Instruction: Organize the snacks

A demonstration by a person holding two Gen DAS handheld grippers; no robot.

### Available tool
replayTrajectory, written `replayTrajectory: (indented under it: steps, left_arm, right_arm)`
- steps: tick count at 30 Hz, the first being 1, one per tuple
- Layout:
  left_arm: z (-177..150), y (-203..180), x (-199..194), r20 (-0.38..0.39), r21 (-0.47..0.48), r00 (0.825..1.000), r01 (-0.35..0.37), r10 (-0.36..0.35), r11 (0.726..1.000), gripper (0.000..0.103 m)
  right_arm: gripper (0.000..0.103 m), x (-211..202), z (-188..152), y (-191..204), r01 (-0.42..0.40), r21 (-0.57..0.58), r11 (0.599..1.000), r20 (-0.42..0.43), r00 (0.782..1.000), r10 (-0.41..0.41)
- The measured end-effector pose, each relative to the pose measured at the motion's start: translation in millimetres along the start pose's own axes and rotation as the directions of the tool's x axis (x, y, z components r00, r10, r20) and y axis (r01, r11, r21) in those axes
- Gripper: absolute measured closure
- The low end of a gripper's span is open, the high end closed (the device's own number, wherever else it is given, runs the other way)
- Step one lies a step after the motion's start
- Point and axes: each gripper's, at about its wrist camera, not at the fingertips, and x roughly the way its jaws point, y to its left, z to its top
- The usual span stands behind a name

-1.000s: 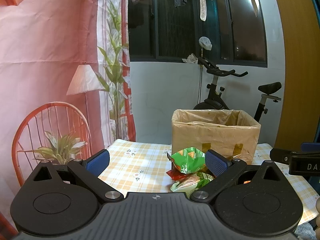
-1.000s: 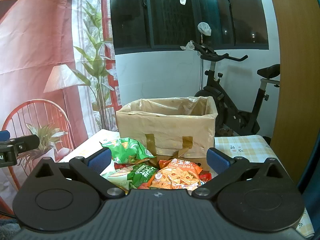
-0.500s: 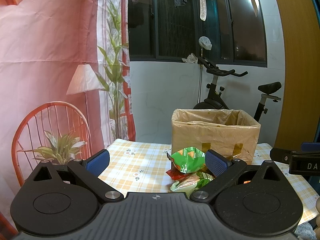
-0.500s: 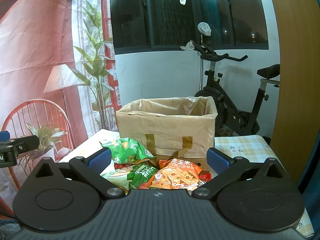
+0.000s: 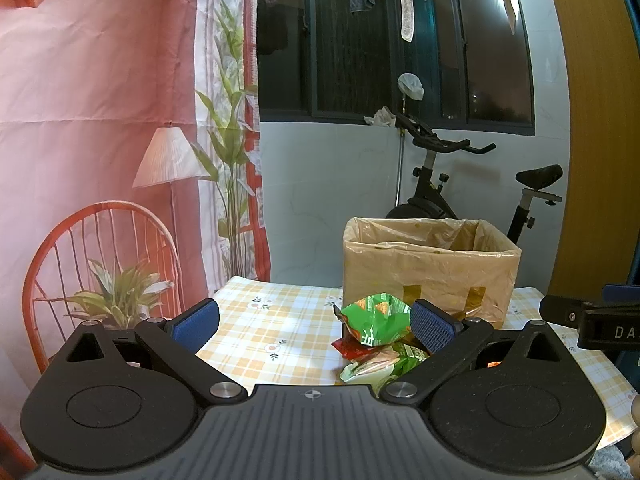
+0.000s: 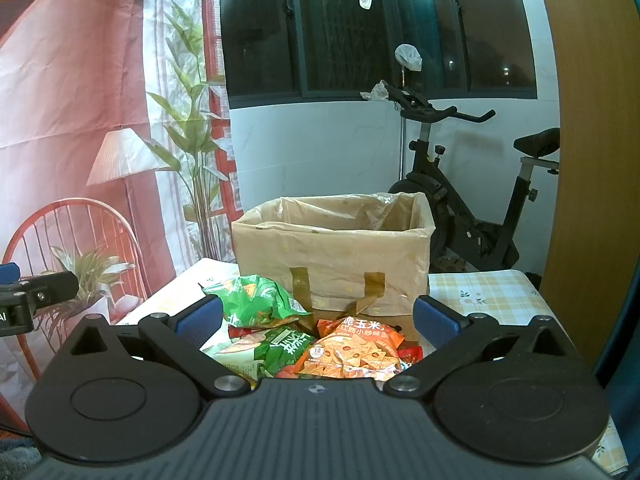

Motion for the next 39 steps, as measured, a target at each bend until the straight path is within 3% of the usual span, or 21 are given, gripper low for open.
replayTrajectory:
  steps: [35,39]
  left_arm:
    - [0.3,5.2,6.0,-0.012,-0.01,1.0,0.003,-0.003,1.0,0.001]
    - [5.8,19.4,16.1,0.032,-0.013,0.998,-0.057,0.058,0.998,0.001]
  right_arm:
    - [0.0,0.8,-0.2,0.1,0.0,0.0,1.0,-0.001,1.0,0.0]
    - [0.0,4.1,1.2,-1.8,0.004,0.001,1.0,0.019,1.0,-0.004]
